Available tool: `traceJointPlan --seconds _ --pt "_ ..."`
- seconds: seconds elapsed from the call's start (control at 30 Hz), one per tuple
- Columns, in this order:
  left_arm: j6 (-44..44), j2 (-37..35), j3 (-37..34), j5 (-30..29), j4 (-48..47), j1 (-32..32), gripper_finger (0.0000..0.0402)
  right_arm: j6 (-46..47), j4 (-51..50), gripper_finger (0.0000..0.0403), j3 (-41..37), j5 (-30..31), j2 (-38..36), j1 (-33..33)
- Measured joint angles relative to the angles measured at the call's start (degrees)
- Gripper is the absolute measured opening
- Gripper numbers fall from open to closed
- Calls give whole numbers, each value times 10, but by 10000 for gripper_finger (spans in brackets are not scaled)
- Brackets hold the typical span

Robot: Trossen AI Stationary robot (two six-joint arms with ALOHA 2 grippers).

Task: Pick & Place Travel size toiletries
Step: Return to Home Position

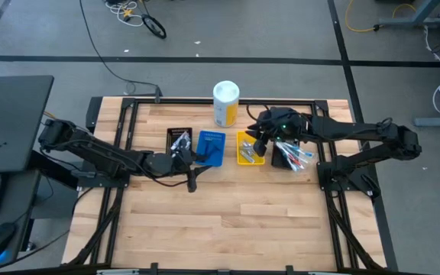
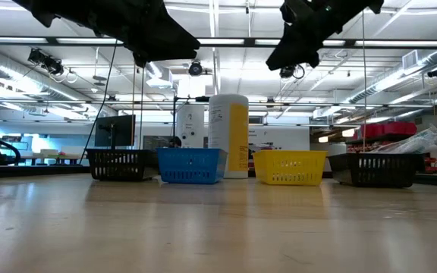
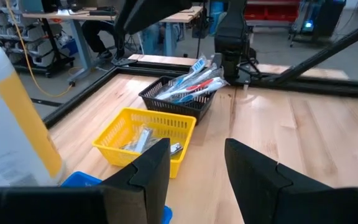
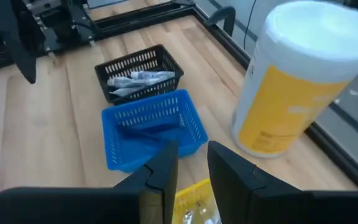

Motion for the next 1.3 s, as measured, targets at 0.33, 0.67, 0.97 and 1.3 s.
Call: traceJointPlan --seconds 0.33,0.67,0.97,1.3 --pt "0 -222 0 -3 -217 -20 163 -38 -35 96 0 58 -11 -1" --pt "48 -457 -8 -9 -387 -32 163 1 -147 96 -4 110 -16 0" --pt "40 -614 -42 20 -449 -32 163 -32 -139 96 -5 17 -75 12" --pt "110 -734 -166 153 -383 -32 163 -40 -47 96 -127 -26 -214 19"
